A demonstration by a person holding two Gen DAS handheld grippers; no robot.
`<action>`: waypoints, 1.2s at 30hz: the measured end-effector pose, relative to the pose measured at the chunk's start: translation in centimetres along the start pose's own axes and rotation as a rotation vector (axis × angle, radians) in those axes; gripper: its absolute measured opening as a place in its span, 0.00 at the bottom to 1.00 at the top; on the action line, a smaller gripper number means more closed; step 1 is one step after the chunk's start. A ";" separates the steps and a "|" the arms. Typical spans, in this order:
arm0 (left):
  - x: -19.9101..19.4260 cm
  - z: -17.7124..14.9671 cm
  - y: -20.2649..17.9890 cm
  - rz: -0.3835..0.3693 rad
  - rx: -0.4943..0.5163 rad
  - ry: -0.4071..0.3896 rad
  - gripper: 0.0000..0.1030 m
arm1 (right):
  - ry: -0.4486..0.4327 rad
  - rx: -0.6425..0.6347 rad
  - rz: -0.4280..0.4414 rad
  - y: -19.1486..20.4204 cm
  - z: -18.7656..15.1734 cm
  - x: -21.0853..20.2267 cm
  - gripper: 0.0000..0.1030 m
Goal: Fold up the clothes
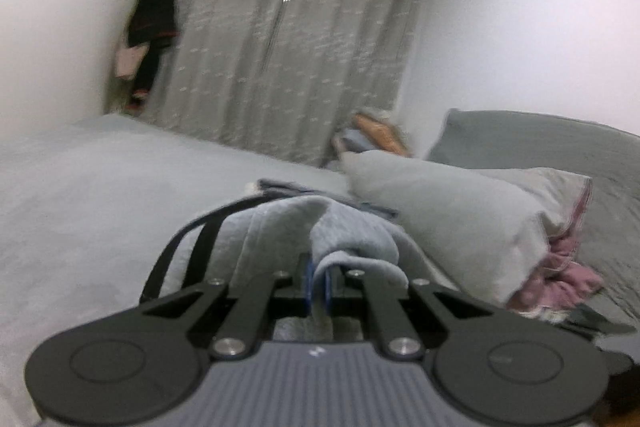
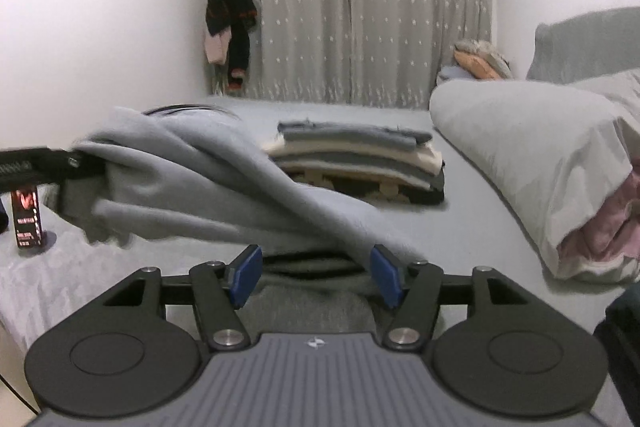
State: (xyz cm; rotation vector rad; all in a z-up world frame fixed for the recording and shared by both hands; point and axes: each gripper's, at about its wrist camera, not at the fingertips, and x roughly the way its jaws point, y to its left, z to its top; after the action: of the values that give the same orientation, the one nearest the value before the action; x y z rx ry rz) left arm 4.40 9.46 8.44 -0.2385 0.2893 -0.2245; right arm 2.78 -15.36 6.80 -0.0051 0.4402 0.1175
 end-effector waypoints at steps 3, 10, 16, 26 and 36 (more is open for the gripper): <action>0.7 0.7 2.0 0.027 -0.039 0.041 0.05 | 0.049 -0.001 -0.009 0.7 -1.2 0.7 0.61; 1.3 0.7 3.6 0.043 -0.054 0.080 0.05 | 0.113 0.021 0.003 2.0 -2.5 2.4 0.61; 3.7 2.7 4.1 0.062 -0.030 0.054 0.05 | 0.145 -0.019 0.017 3.1 -2.2 3.6 0.61; 9.3 4.6 5.5 0.146 -0.007 0.067 0.05 | 0.189 -0.035 -0.010 2.4 -2.7 5.7 0.61; 14.3 0.2 11.2 0.244 -0.083 0.254 0.10 | 0.225 -0.010 -0.039 0.2 -2.3 9.1 0.61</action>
State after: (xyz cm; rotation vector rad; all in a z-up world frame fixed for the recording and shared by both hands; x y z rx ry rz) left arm 19.88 16.50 2.03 -0.2549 0.5765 -0.0004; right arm 9.98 -14.23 0.83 -0.0374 0.6639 0.0814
